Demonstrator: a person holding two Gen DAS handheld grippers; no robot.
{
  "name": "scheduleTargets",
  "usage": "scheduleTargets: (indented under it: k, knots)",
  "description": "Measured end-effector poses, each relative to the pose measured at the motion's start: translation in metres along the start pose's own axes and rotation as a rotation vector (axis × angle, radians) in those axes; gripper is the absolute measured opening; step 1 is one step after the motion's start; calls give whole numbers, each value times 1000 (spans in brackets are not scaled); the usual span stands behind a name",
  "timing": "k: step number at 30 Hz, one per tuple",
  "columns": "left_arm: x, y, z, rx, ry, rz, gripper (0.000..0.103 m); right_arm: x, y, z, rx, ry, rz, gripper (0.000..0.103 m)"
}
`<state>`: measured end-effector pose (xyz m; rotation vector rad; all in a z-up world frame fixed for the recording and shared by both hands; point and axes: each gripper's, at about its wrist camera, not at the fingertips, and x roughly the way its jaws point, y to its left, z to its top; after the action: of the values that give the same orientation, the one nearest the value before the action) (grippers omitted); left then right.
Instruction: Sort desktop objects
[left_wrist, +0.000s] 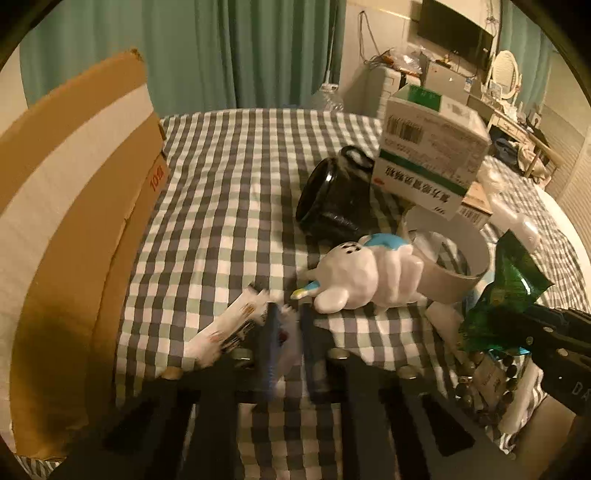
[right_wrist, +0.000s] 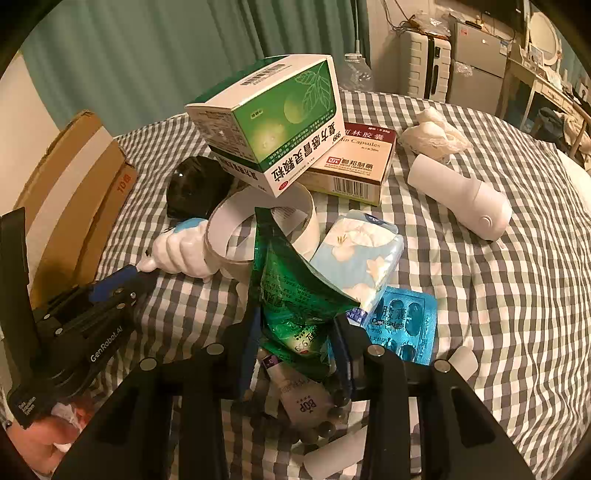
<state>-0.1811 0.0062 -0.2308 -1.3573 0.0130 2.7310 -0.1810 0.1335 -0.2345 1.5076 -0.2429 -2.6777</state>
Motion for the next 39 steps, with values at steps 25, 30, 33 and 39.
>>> scheduleTargets:
  k: [25, 30, 33, 39]
  knots:
    - [-76, 16, 15, -53, -28, -104, 4, -83, 33, -11, -54, -97, 24, 35]
    - [-100, 22, 21, -40, -20, -125, 4, -107, 46, -12, -63, -126, 44, 35]
    - [-111, 25, 23, -19, -26, -139, 4, -122, 53, -13, -77, -147, 57, 35]
    - [-131, 37, 26, -15, -58, -139, 4, -146, 65, -12, -97, -186, 46, 35]
